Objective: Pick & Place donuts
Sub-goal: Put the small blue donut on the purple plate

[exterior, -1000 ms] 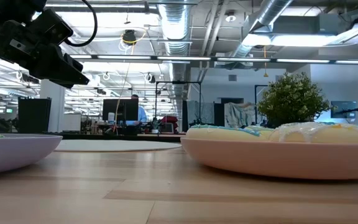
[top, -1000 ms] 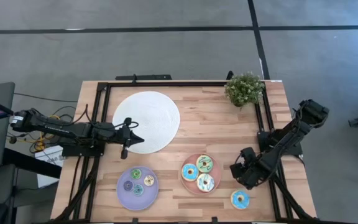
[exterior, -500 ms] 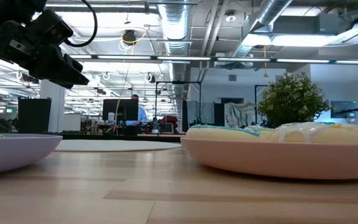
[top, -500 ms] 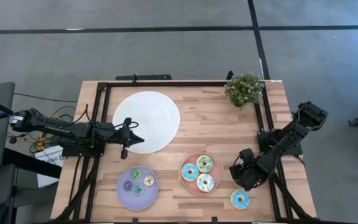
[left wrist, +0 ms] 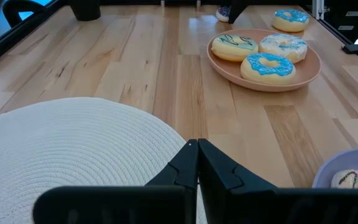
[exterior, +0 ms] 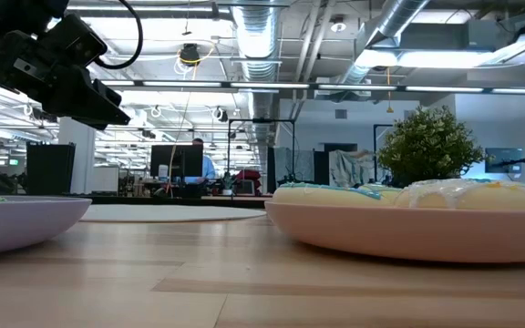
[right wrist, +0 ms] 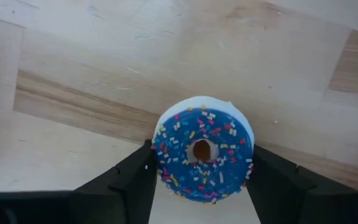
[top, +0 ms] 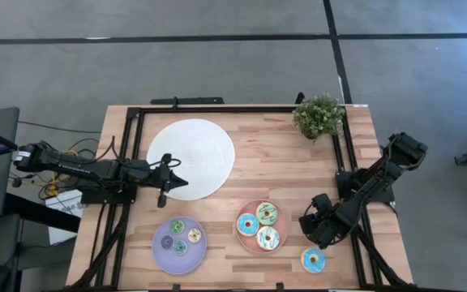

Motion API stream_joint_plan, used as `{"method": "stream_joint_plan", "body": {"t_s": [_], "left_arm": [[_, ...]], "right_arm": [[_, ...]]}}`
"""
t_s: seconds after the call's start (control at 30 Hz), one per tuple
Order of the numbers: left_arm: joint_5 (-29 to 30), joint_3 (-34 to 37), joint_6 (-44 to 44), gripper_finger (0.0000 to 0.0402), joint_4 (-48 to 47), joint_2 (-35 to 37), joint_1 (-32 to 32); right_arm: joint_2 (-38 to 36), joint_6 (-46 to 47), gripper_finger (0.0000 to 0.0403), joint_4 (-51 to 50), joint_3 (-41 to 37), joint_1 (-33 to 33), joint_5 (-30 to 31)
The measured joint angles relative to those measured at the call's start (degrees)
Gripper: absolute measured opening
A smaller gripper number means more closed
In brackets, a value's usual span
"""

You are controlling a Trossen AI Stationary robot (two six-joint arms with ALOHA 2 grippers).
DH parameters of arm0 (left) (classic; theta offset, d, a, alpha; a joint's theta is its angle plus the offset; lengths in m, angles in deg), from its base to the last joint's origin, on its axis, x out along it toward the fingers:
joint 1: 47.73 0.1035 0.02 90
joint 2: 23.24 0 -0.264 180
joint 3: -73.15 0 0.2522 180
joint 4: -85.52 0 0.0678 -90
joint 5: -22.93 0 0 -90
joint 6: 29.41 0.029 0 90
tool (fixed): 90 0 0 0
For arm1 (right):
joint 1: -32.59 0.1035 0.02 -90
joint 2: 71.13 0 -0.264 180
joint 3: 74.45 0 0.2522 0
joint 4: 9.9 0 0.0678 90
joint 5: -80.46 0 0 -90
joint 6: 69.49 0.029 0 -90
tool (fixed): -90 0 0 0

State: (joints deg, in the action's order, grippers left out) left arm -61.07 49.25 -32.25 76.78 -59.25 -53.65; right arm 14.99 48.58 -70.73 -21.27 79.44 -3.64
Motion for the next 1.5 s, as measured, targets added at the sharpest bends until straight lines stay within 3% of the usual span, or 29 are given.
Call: {"method": "stream_joint_plan", "body": {"t_s": [0.3,0.43,0.53,0.67,0.8,0.93,1.03,1.33,1.5], "left_arm": [[0.0,0.0,0.0,0.0000,0.0,0.0,0.0],[0.0,0.0,0.0,0.0000,0.0,0.0,0.0],[0.4,0.0,0.0,0.0000,0.0,0.0,0.0],[0.7,0.0,0.0,0.0000,0.0,0.0,0.0],[0.8,0.0,0.0,0.0000,0.0,0.0,0.0],[0.8,0.0,0.0,0.0000,0.0,0.0,0.0],[0.8,0.0,0.0,0.0000,0.0,0.0,0.0],[0.9,0.0,0.0,0.0000,0.0,0.0,0.0],[0.9,0.0,0.0,0.0000,0.0,0.0,0.0]], "right_arm": [[0.0,-2.7,0.0205,-0.6,2.4,0.0,2.1],[0.0,-7.5,0.0205,-0.7,6.5,-0.1,8.5],[0.0,-12.6,0.0206,-0.1,10.5,-0.2,17.5],[0.0,-26.2,0.0210,6.7,15.4,-1.7,28.5],[0.4,-46.0,0.0212,24.8,16.9,-6.3,31.5],[4.7,-64.7,0.0211,44.1,19.1,-12.6,25.5],[11.0,-72.8,0.0211,48.5,25.2,-16.6,17.1],[34.7,-88.5,0.0211,34.0,57.7,-21.5,-2.3],[46.5,-93.6,0.0211,25.8,73.9,-22.7,-8.5]]}}
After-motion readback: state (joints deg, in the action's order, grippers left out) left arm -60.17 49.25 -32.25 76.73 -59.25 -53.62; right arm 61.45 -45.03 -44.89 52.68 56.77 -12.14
